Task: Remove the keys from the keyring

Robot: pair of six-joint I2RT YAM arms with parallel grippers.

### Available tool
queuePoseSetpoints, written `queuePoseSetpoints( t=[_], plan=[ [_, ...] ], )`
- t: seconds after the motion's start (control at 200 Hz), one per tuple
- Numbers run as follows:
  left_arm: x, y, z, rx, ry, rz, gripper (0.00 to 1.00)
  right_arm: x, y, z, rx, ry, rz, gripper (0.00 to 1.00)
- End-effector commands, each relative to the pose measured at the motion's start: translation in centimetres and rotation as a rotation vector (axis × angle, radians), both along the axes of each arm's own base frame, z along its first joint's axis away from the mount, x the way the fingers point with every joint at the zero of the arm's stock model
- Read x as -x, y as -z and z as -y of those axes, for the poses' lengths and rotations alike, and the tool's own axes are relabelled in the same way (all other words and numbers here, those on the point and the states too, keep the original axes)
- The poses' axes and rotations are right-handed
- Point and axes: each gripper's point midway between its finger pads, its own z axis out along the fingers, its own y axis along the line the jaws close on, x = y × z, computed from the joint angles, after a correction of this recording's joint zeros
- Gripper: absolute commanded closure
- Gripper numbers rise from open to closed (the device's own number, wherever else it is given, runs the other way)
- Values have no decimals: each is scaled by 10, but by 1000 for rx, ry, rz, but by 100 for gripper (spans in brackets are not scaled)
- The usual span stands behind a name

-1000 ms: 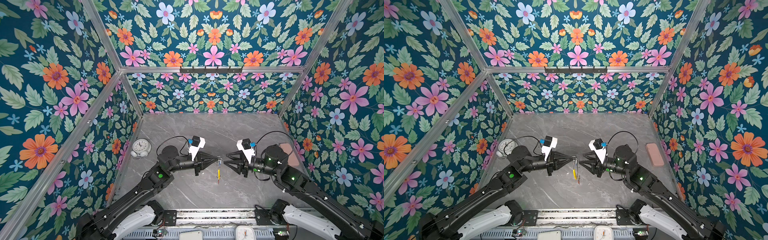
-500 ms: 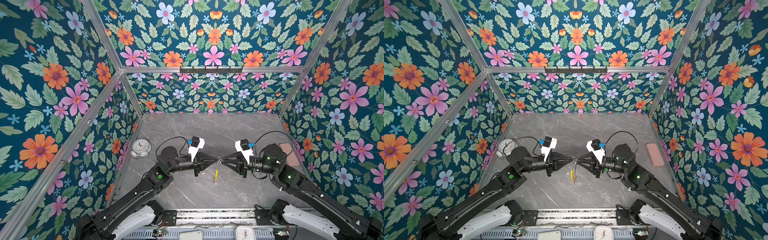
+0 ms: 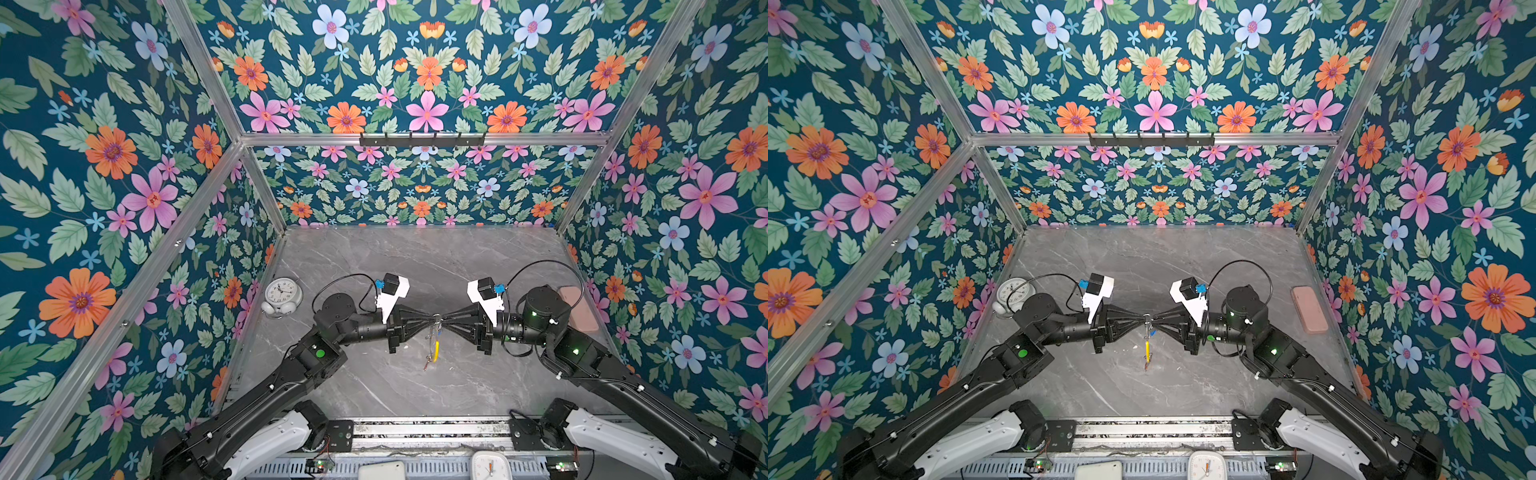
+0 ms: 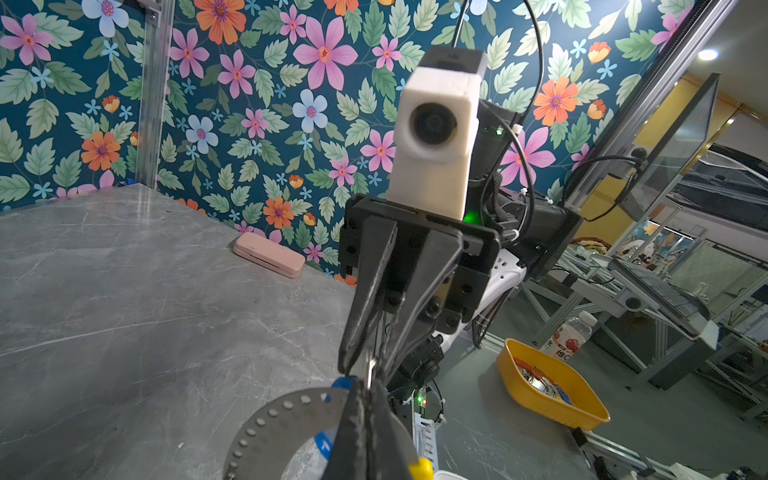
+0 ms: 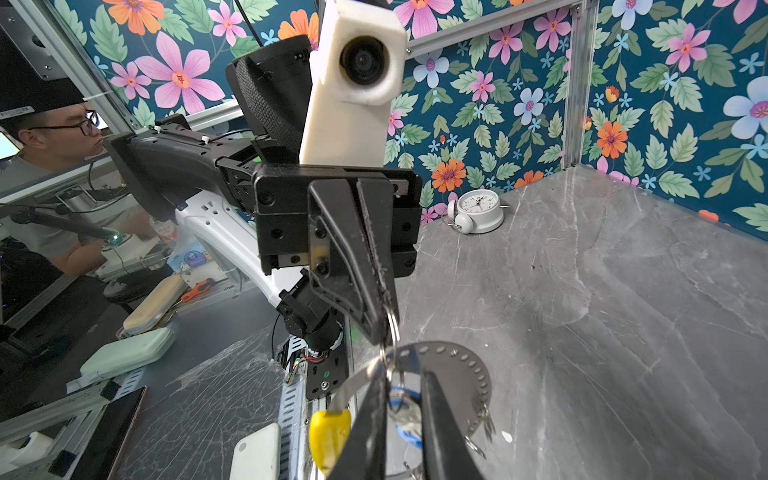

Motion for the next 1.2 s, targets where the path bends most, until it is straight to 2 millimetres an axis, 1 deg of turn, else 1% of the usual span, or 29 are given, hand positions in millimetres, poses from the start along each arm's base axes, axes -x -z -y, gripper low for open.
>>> queuePoseSetpoints(
  t=[0.0,0.22,0.565,0.8,1.05,1.195],
  plan=[
    [3,-12,-1,41,6,38,100,3,-11,-1,-30,-19,34,88],
    [4,-15,-2,58,8,39,100,4,-10,-1,-27,-27,30,100],
    [12,-19,-4,86,48,49,100,2,-9,-1,-17,-9,32,100],
    [9,-23,-6,109,19,53,100,6,-5,-3,-6,-44,9,100],
    [9,-34,-10,192,8,71,100,11,0,-9,-1,-76,-4,100],
    [12,-40,-12,233,20,90,100,14,8,-14,29,-82,-2,100]
  ],
)
